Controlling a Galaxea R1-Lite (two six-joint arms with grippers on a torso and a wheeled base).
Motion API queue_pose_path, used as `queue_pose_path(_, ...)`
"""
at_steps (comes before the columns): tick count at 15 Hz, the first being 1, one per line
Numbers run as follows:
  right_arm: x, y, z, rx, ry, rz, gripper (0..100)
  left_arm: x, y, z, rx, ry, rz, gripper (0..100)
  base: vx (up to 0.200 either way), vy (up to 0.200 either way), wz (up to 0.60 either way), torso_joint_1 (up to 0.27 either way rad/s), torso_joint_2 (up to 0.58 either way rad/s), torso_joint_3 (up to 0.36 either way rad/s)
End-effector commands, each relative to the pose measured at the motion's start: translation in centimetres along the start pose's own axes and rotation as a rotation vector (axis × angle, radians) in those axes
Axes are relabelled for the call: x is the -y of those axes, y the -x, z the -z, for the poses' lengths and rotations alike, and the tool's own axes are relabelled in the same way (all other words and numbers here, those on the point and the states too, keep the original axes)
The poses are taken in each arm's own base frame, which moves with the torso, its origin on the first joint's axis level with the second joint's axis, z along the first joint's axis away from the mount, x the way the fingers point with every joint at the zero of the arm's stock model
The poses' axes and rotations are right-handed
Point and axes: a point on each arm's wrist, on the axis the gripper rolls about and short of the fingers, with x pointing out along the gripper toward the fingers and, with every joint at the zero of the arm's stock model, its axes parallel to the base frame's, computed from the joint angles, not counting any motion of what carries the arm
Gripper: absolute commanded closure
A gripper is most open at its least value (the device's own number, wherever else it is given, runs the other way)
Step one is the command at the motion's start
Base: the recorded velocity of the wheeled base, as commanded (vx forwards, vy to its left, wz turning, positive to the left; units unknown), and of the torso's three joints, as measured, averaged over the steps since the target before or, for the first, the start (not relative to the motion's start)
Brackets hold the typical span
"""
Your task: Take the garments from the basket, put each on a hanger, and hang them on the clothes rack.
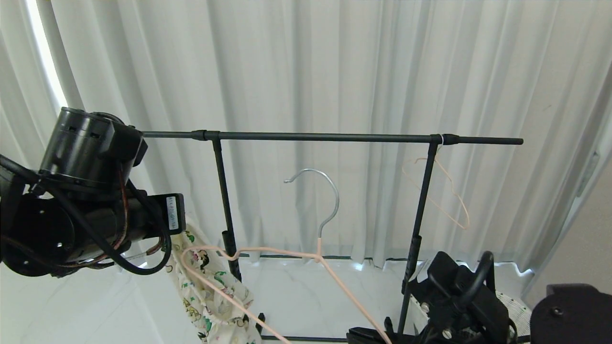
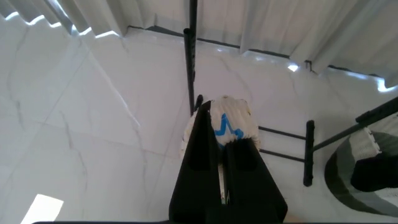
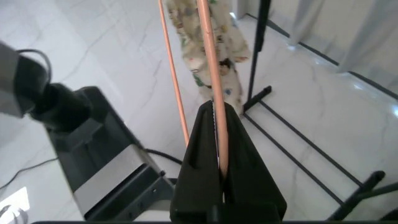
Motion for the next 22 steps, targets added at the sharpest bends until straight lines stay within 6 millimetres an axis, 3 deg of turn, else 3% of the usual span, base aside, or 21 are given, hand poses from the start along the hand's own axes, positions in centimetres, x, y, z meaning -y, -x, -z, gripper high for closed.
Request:
queue_pose_path(1, 0.3, -0.3, -0.1, 0.0, -0.003, 0.015, 100, 0.3, -0.5, 0.1, -0.012, -0.005, -0.009, 100, 0.0, 0.0, 0.0, 0.0, 0.0, 0.0)
queue_pose_path(6, 0.0, -1.9, -0.7, 0.008, -0.01, 0.028, 100, 1.3, 0.1, 0.4, -0.01, 0.011, 0.03, 100, 0.0, 0.0, 0.0, 0.0, 0.0, 0.0)
queue_pose_path(11, 0.9, -3.0, -2.0, 0.056, -0.033, 0.065, 100, 1.5, 0.3, 0.6, 0.002, 0.033, 0.012, 100, 0.0, 0.0, 0.0, 0.0, 0.0, 0.0)
queue_pose_path(17, 0.4, -4.9, -2.5, 0.06, -0.031, 0.07, 100, 4.1, 1.9, 1.1, 0.011, 0.046, 0.124, 100, 0.0, 0.0, 0.0, 0.0, 0.0, 0.0)
queue_pose_path(22, 0.1, -6.8, -2.5, 0.057, -0.024, 0.105, 100, 5.1, 1.5, 0.2, 0.02, 0.086, 0.13, 100, 0.0, 0.0, 0.0, 0.0, 0.0, 0.0)
